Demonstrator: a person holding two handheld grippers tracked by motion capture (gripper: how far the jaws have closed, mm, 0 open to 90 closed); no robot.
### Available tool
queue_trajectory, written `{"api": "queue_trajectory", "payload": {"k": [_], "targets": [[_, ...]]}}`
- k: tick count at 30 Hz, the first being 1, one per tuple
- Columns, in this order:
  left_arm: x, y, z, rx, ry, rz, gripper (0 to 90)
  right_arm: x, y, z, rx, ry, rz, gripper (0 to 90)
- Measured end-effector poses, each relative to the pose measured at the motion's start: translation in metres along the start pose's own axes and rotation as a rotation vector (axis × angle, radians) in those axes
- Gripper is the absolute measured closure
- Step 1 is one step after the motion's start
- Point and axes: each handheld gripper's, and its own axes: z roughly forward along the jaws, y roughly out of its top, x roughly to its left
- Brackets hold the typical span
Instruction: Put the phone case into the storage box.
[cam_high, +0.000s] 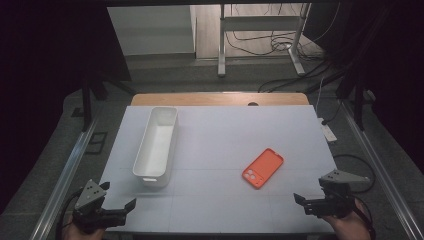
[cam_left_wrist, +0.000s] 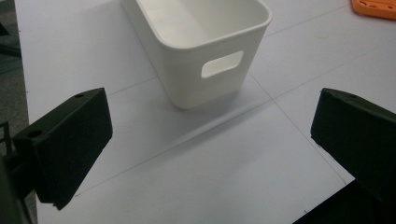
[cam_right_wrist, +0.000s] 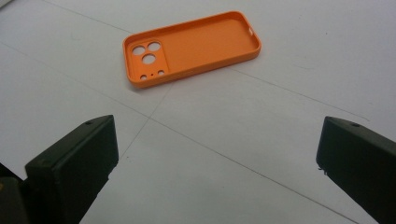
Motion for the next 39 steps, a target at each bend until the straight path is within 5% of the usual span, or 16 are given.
{"api": "queue_trajectory", "payload": {"k": [39], "targets": [[0.0009, -0.0007, -0.0007, 0.004, -0.023, -0.001, 0.0, 0.0038, 0.0075, 0.0103, 0.018, 0.019, -0.026, 0.0]]}}
